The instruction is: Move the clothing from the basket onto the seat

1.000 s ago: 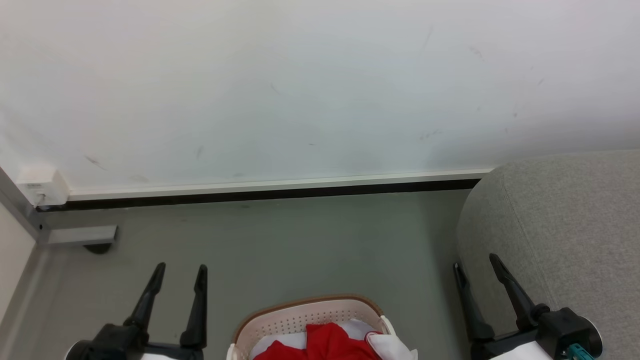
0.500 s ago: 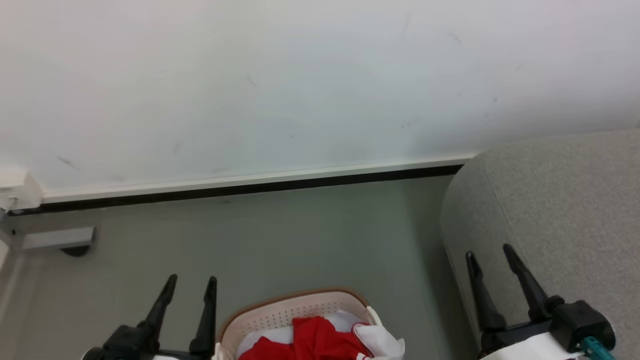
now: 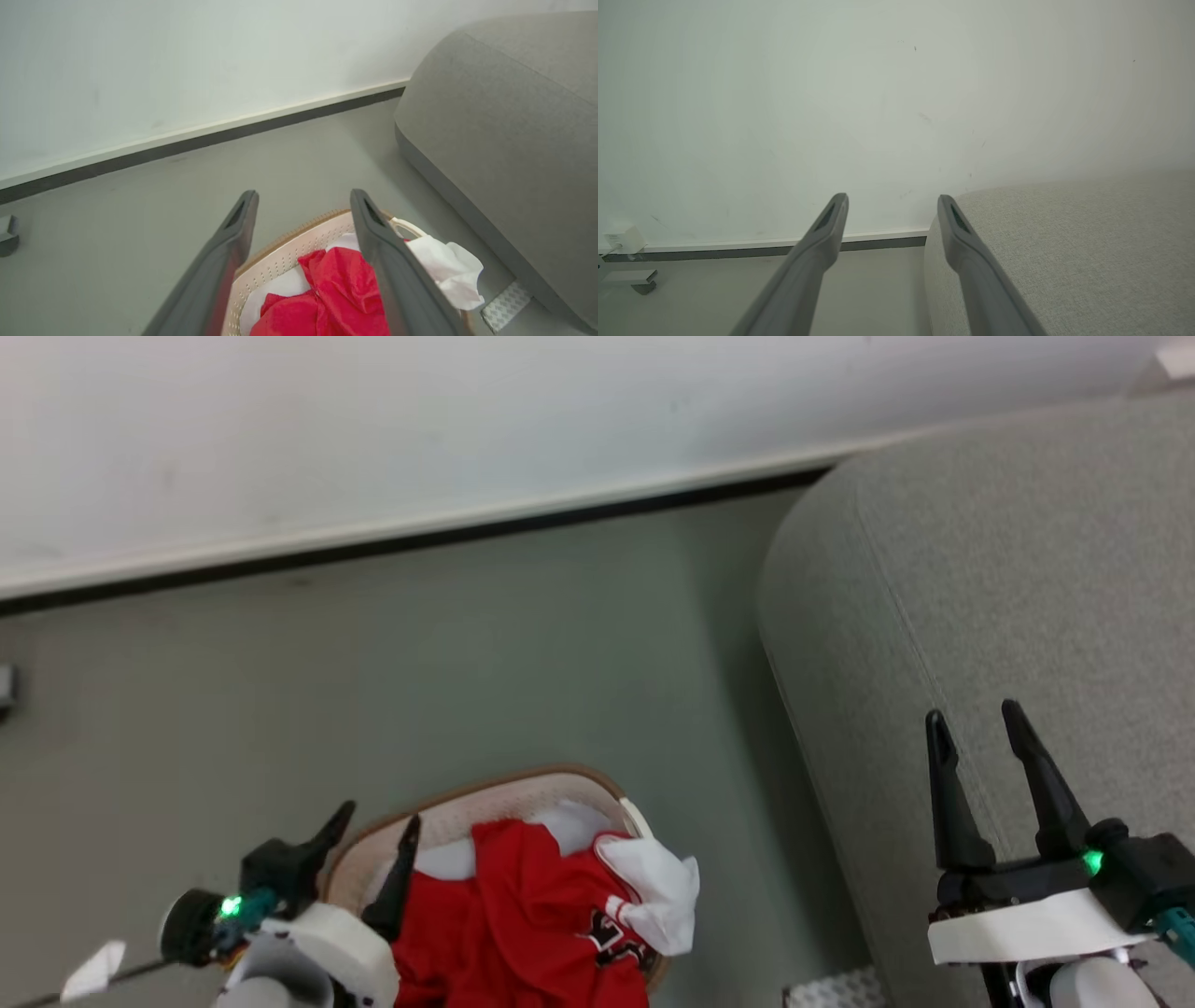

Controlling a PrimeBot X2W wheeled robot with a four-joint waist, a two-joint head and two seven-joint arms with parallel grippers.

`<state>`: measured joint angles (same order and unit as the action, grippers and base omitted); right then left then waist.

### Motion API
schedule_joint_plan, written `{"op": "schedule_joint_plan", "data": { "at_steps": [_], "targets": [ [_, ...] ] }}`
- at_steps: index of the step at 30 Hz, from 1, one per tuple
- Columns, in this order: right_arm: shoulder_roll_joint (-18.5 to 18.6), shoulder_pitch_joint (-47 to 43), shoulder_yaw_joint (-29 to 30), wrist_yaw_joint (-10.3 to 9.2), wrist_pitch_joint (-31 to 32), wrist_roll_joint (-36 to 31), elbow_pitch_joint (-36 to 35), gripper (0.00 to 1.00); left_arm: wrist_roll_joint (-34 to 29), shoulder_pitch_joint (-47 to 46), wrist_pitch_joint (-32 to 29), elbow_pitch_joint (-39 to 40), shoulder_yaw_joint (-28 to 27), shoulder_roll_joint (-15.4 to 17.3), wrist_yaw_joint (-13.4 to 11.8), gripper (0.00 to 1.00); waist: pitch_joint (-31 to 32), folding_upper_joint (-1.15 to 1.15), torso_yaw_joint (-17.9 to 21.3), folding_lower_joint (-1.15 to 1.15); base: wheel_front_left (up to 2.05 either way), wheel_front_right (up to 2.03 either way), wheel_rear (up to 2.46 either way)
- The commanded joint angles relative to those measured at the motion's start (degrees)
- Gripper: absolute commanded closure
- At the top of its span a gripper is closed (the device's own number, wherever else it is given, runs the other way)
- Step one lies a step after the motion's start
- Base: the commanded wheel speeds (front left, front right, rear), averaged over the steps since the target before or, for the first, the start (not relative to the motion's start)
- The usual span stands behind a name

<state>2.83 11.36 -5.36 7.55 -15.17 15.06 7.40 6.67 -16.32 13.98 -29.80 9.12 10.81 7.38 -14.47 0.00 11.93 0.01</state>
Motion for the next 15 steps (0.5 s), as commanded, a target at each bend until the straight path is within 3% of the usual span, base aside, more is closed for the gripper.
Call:
{"op": "schedule_joint_plan", "data": {
  "at_steps": [1,8,15],
  "targets": [
    [0.1,1.3,0.1,-0.12,0.0,0.6,-0.6,0.00,0.7,-2.3,-1.1,-2.5,2.0,1.8,0.1,0.00,-5.1,0.00,2.8,-0.01,0.00,0.00,0.00],
    [0.1,4.3,-0.3,-0.12,0.0,2.0,-2.4,0.00,5.9,-10.9,-6.6,-14.5,15.2,6.2,0.0,0.00,-11.9,0.00,4.9,-0.01,0.00,0.00,0.00],
    [0.1,7.1,-0.2,-0.12,0.0,3.5,-3.7,0.00,12.7,-17.4,-14.5,-21.6,27.0,9.6,0.1,0.00,-18.7,0.00,7.3,-0.01,0.00,0.00,0.00]
  ]
}}
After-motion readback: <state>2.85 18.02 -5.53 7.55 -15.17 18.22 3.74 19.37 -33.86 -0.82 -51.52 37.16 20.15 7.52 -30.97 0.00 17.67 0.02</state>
